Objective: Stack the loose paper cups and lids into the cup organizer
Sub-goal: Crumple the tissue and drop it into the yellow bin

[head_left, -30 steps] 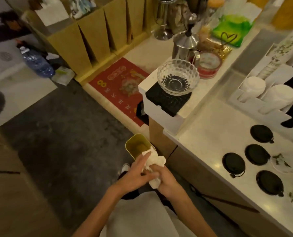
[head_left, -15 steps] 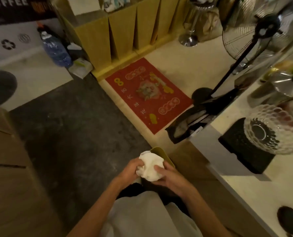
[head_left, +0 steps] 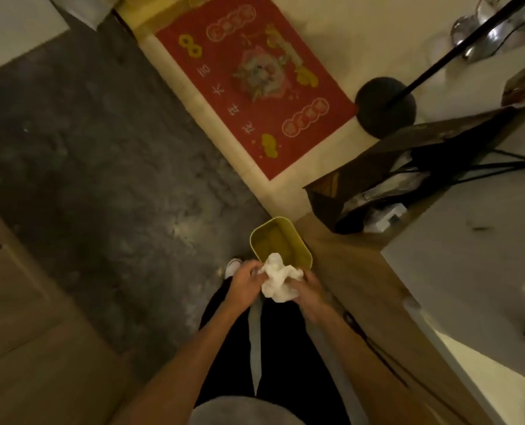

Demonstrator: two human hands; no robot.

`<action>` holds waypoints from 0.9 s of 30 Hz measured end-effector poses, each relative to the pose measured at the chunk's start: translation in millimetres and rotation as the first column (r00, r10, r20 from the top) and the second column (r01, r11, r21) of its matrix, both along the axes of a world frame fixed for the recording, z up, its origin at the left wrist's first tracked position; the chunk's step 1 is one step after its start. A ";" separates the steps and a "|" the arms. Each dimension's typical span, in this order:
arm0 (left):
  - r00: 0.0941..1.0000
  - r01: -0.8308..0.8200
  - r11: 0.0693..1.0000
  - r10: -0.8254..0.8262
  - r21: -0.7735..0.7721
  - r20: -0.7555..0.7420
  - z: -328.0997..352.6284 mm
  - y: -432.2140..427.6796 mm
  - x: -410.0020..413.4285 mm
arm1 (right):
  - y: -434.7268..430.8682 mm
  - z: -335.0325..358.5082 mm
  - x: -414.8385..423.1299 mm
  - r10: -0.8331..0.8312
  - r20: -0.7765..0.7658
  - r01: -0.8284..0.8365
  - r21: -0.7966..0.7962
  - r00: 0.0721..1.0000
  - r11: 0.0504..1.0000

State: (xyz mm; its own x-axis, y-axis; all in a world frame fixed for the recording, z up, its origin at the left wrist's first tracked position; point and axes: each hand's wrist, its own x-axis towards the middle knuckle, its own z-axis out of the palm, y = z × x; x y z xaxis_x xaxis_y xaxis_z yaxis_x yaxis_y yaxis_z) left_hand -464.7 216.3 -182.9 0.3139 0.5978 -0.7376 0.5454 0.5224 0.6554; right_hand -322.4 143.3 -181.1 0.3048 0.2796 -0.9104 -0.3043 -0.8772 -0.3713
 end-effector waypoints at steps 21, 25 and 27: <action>0.787 0.616 0.767 -0.608 0.183 -0.100 -450.1 8.7 90.3 | -27.4 -434.4 53.6 0.483 0.583 -0.576 -0.031 0.653 0.817; 0.567 0.823 0.560 -0.801 0.094 -0.193 -485.3 11.0 97.4 | -28.8 -460.1 68.7 0.612 0.543 -0.675 -0.108 0.575 0.729; 0.486 0.871 0.491 -0.850 0.031 -0.203 -490.6 10.0 100.1 | -28.0 -470.0 72.7 0.681 0.468 -0.713 -0.141 0.564 0.687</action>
State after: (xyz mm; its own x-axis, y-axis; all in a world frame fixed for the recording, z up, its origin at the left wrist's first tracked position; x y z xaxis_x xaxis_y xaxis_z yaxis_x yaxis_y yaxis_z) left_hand -364.7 226.3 -673.5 0.6188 0.1682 -0.7673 0.7684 -0.3327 0.5467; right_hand -249.7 115.3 -651.2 0.3523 0.6311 -0.6911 0.6087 -0.7154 -0.3430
